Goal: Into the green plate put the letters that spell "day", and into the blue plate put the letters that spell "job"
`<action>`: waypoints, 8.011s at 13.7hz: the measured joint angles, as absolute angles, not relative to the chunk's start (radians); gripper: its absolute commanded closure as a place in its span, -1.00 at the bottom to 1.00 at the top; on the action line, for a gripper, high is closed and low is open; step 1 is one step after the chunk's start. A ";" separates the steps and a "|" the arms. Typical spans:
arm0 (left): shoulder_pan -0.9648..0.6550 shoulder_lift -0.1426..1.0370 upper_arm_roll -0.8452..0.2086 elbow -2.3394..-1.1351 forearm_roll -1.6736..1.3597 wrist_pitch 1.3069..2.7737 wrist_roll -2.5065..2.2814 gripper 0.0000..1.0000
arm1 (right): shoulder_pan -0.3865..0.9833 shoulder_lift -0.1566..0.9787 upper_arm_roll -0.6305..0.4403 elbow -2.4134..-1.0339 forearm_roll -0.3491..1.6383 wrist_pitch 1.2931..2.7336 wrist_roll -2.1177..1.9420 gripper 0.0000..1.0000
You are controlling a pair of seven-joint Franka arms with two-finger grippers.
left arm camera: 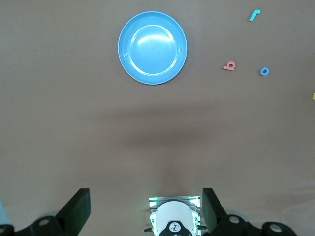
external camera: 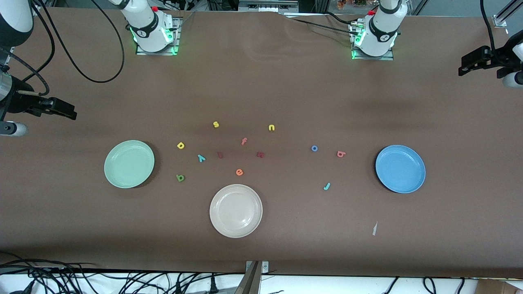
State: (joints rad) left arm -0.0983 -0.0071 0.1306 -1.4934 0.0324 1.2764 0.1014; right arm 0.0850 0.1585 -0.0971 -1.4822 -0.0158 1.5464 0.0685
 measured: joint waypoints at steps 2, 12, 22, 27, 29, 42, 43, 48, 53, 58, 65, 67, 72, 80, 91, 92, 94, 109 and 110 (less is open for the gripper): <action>-0.098 -0.007 0.131 -1.493 0.032 1.276 0.101 -1.00 | 0.085 0.159 -0.097 -1.482 -0.016 1.546 0.068 -1.00; -0.098 -0.007 0.131 -1.493 0.032 1.276 0.101 -1.00 | 0.085 0.159 -0.097 -1.482 -0.015 1.546 0.068 -1.00; -0.098 -0.007 0.131 -1.493 0.032 1.276 0.101 -1.00 | 0.085 0.159 -0.097 -1.482 -0.014 1.546 0.068 -1.00; -0.098 -0.007 0.131 -1.493 0.032 1.276 0.101 -1.00 | 0.085 0.159 -0.097 -1.482 -0.014 1.546 0.068 -1.00; -0.098 -0.007 0.131 -1.493 0.032 1.276 0.101 -1.00 | 0.085 0.159 -0.097 -1.483 -0.014 1.546 0.068 -1.00; -0.098 -0.007 0.131 -1.493 0.032 1.276 0.101 -1.00 | 0.085 0.160 -0.097 -1.484 -0.014 1.546 0.067 -1.00; -0.098 -0.007 0.131 -1.493 0.032 1.276 0.101 -1.00 | 0.085 0.160 -0.097 -1.484 -0.014 1.546 0.067 -1.00; -0.098 -0.007 0.131 -1.493 0.032 1.276 0.101 -1.00 | 0.085 0.160 -0.097 -1.485 -0.014 1.546 0.067 -1.00; -0.098 -0.007 0.131 -1.493 0.032 1.276 0.101 -1.00 | 0.085 0.160 -0.097 -1.485 -0.014 1.546 0.067 -1.00; -0.102 -0.007 0.128 -1.493 0.031 1.292 0.101 -1.00 | 0.085 0.160 -0.097 -1.485 -0.014 1.546 0.067 -1.00; -0.110 0.013 0.127 -1.493 -0.001 1.331 0.101 -1.00 | 0.085 0.161 -0.097 -1.486 -0.014 1.545 0.067 -1.00; -0.109 0.014 0.127 -1.493 -0.003 1.333 0.101 -1.00 | 0.086 0.172 -0.093 -1.492 -0.013 1.546 0.064 -1.00; -0.110 0.020 0.107 -1.488 -0.011 1.338 0.101 -1.00 | 0.108 0.236 -0.074 -1.495 0.046 1.546 0.053 -1.00; -0.103 0.018 0.109 -1.486 -0.012 1.358 0.101 -1.00 | 0.250 0.381 -0.052 -1.603 0.076 1.815 0.088 -1.00; -0.120 0.055 0.078 -1.689 -0.079 1.604 0.103 -1.00 | 0.318 0.519 -0.008 -1.906 0.086 2.354 0.198 -1.00; -0.137 0.079 0.073 -1.692 -0.079 1.626 0.103 -1.00 | 0.318 0.518 -0.007 -1.938 0.086 2.400 0.198 -0.99; -0.173 0.136 0.070 -1.697 -0.079 1.667 0.102 -1.00 | 0.318 0.519 -0.003 -1.979 0.086 2.444 0.198 -0.83; -0.289 0.465 0.049 -1.902 -0.188 2.277 0.108 -1.00 | 0.318 0.524 0.003 -2.025 0.087 2.448 0.193 -0.07; -0.293 0.476 0.046 -1.913 -0.188 2.292 0.108 -1.00 | 0.317 0.526 0.003 -2.025 0.087 2.448 0.192 -0.02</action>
State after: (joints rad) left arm -0.2928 0.4758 0.0456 -1.9132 -0.1880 2.2916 0.1079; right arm 0.3175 0.5264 0.0030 -2.0247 0.0865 2.4483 0.1923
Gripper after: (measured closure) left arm 0.000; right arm 0.458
